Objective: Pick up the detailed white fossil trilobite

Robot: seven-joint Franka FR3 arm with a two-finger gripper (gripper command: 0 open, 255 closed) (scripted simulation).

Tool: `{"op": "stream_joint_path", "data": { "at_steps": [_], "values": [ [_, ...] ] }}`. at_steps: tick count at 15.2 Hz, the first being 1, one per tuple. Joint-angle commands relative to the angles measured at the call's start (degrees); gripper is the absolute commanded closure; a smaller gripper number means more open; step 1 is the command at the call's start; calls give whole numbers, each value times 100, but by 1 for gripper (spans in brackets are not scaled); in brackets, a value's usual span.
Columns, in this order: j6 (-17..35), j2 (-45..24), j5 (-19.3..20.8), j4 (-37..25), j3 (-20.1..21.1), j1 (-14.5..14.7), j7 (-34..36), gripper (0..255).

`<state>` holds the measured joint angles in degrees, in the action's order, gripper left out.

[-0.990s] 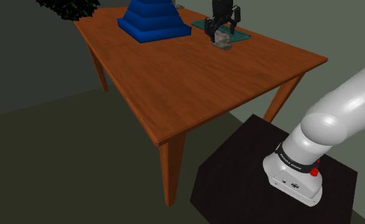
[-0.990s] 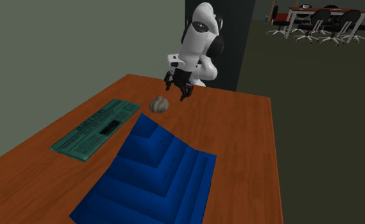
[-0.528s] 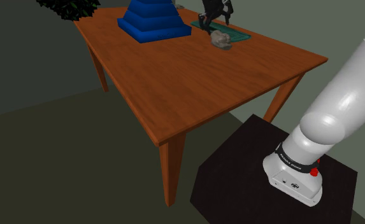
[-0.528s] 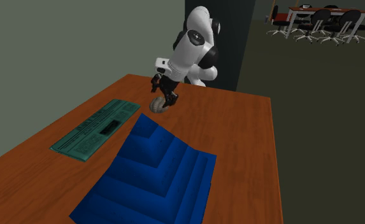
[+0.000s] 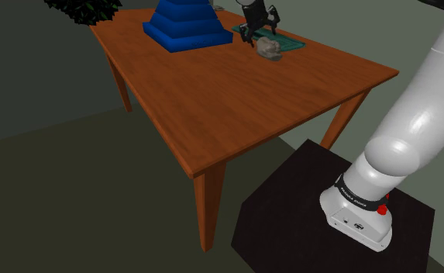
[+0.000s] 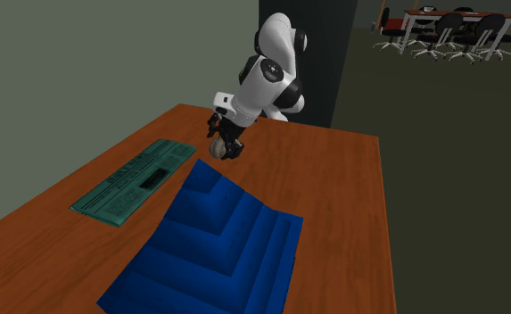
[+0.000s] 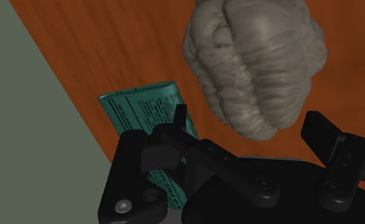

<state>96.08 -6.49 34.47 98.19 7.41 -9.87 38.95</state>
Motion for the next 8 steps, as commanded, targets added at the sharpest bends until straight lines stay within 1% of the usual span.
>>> {"op": "stream_joint_path", "data": {
  "at_steps": [1, 2, 3, 8],
  "values": [
    [112, -4, 12, 117, -9, -13, 53, 0],
    [113, -4, 12, 117, -9, -13, 53, 0],
    [107, -19, 14, 95, -10, -13, 47, 255],
    [111, -27, 15, 93, -9, -11, 54, 255]
  ]
}}
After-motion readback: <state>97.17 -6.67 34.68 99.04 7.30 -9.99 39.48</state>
